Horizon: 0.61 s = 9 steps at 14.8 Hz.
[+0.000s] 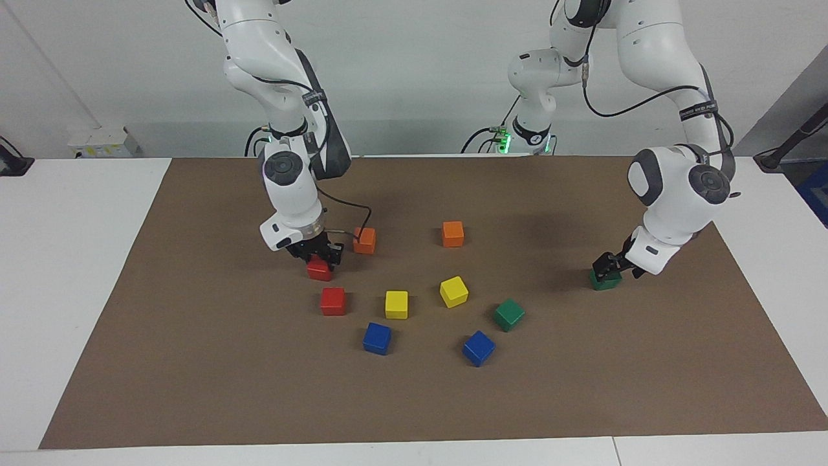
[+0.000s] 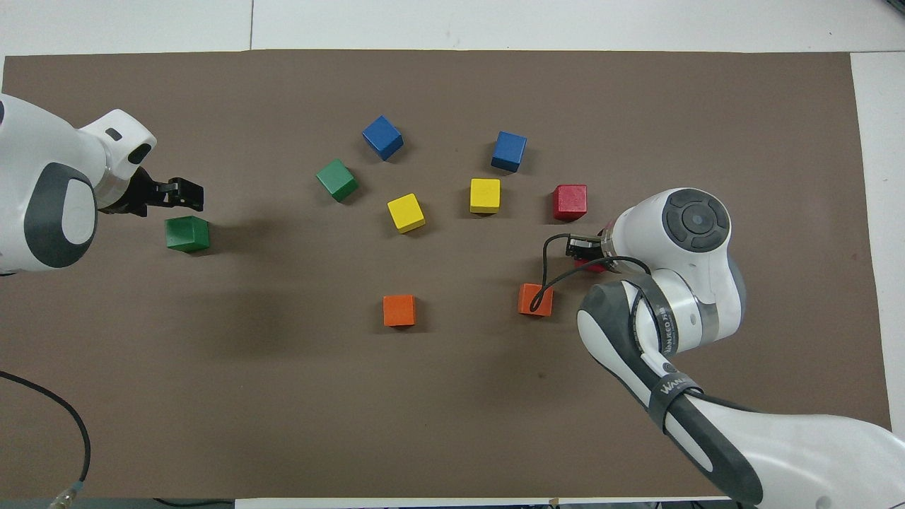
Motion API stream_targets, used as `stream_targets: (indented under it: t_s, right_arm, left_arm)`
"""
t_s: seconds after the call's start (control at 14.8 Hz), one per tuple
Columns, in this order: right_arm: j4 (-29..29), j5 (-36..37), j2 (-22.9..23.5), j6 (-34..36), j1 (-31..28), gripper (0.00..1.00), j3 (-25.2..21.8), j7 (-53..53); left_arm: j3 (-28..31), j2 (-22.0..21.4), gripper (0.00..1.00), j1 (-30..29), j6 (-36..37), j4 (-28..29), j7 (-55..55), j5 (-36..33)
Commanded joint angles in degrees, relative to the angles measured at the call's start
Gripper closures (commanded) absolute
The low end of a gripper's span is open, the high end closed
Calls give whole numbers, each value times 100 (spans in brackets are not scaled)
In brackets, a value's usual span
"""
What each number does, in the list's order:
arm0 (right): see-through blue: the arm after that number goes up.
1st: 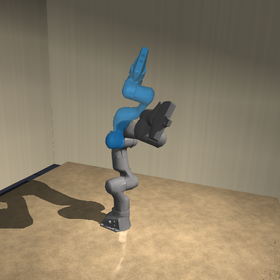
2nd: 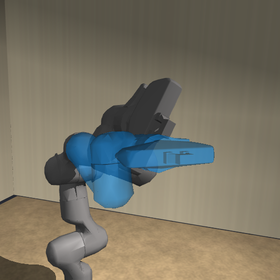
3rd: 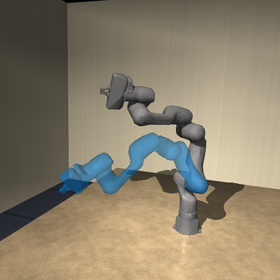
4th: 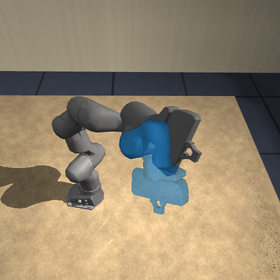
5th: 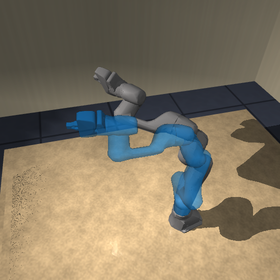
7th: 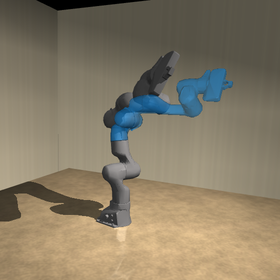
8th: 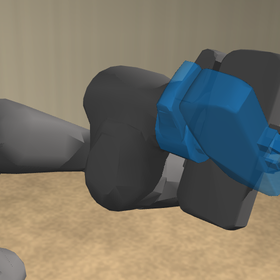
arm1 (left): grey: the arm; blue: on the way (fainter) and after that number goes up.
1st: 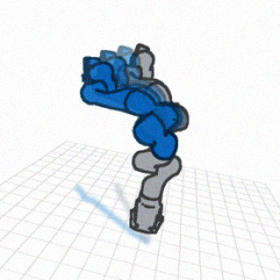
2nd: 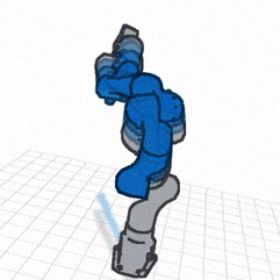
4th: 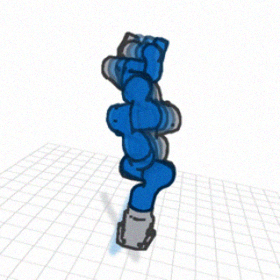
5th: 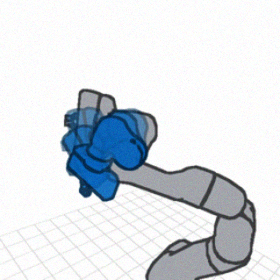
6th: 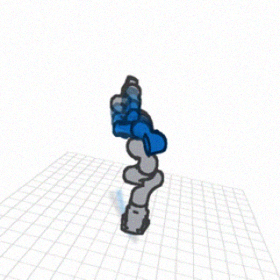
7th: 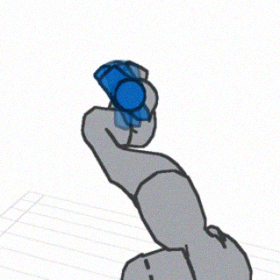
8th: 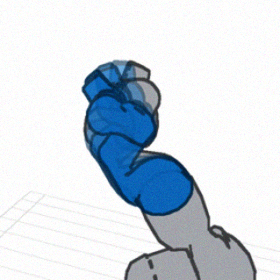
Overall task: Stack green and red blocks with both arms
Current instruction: 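Reach the left gripper to the second green while the right gripper places red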
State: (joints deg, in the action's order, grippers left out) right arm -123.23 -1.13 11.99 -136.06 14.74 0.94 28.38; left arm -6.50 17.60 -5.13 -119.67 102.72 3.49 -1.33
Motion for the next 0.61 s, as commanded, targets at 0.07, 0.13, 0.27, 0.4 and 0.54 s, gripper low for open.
stream_targets:
  t_s: [0.07, 0.13, 0.27, 0.4, 0.54]
  right_arm:
    - [61, 86, -48, 9, -15, 100, 2, -193]
    - [158, 226, -100, 140, -119, 100, -41, -271]
    - [369, 394, -258, 421, -584, 100, -42, -892]
    - [527, 403, -302, 440, -1085, 100, -51, -1909]
    - [554, 403, -337, 440, -1595, 100, -42, -2956]
  left_arm:
    - [26, 173, 0, 521, 313, -647, 1124, -8]
    - [26, 217, 0, 713, 348, -779, 1449, 53]
    - [44, 532, 0, 978, 689, -1331, 1969, 106]
    - [70, 1085, 0, 1338, 1189, -2252, 2644, 54]
    - [113, 1578, 0, 1601, 1385, -2905, 3312, -51]
